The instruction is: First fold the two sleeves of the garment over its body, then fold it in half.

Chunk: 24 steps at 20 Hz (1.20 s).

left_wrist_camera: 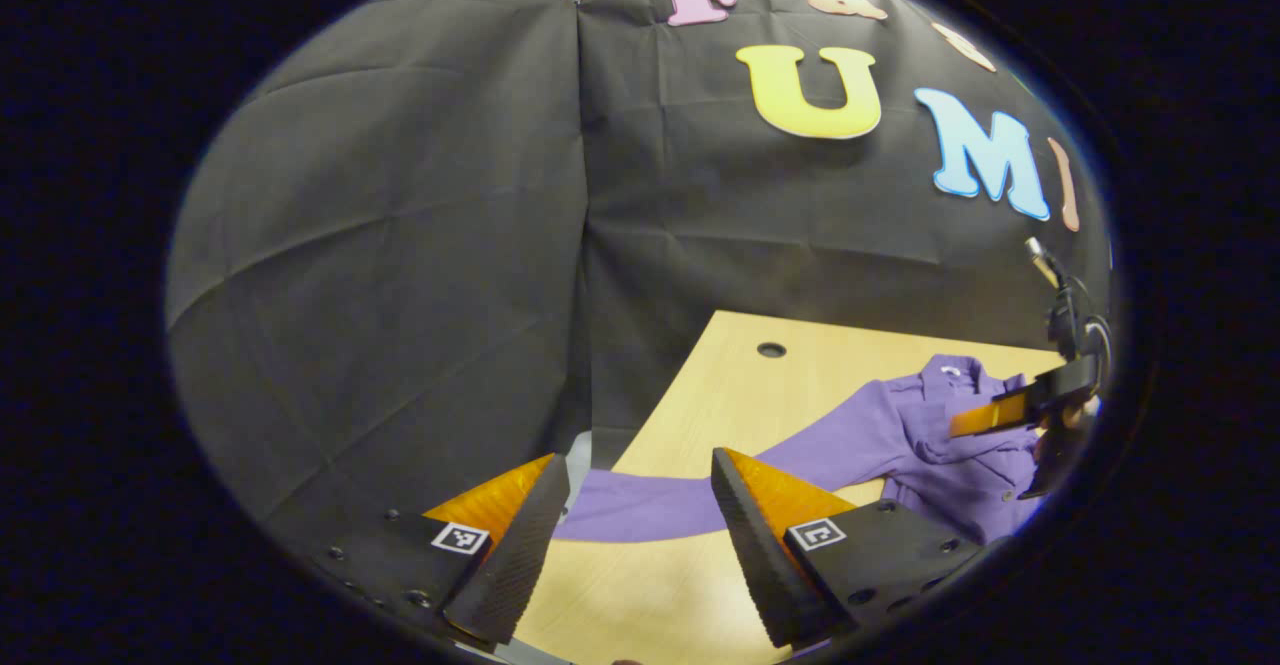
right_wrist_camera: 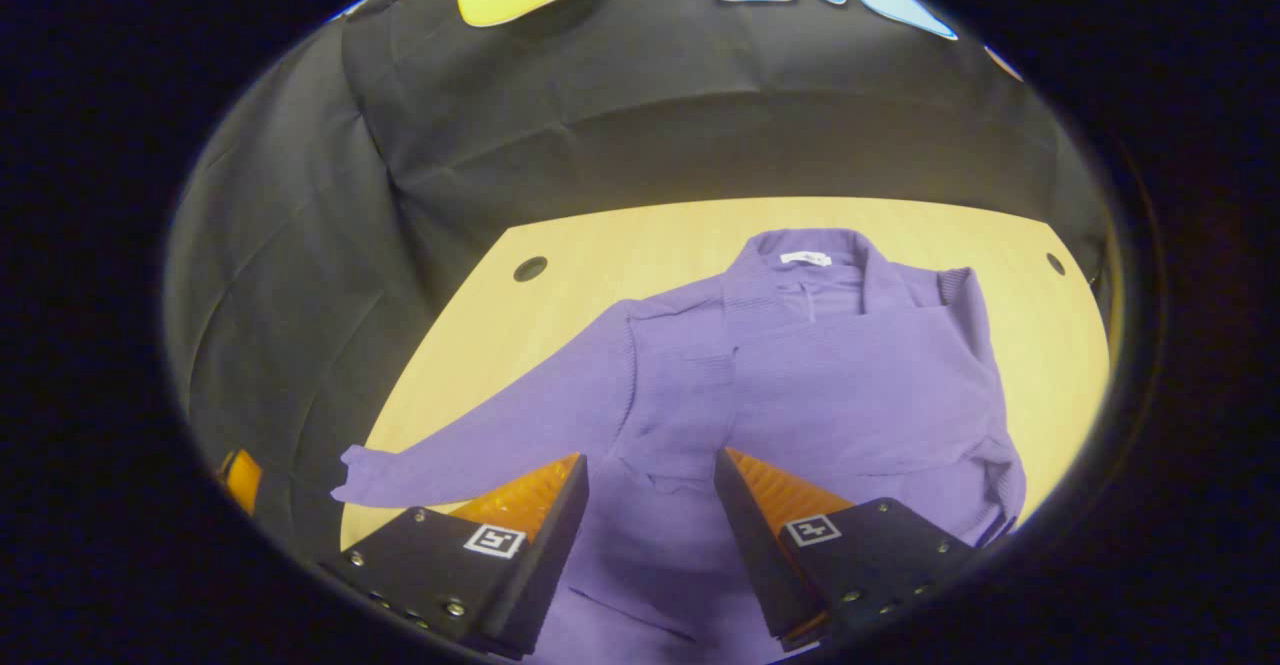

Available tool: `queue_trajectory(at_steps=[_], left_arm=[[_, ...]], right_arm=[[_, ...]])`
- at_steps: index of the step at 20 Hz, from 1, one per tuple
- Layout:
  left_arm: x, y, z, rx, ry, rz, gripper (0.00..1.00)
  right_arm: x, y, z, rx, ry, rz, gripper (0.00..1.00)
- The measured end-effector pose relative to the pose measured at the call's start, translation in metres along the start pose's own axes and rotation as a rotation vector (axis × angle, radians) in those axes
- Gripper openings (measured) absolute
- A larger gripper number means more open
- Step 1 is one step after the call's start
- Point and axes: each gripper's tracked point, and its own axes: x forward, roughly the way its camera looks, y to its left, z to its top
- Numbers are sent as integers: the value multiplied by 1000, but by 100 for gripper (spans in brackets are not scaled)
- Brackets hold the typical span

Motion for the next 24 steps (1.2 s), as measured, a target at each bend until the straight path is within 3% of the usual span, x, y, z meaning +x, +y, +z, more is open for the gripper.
queue_trajectory(at_steps=[8, 15, 21, 24], left_arm=[[79, 25, -89, -65, 180, 76, 93], [106, 40, -152, -101, 306, 127, 93], [108, 38, -150, -75, 275, 100, 92], [113, 27, -152, -83, 274, 88, 75]], right_arm=[[-51, -52, -11, 27, -9, -78, 79], [-73, -94, -30, 64, 11, -154, 79], [-80, -104, -42, 106, 20, -169, 79], [-81, -103, -50, 117, 25, -161, 79]])
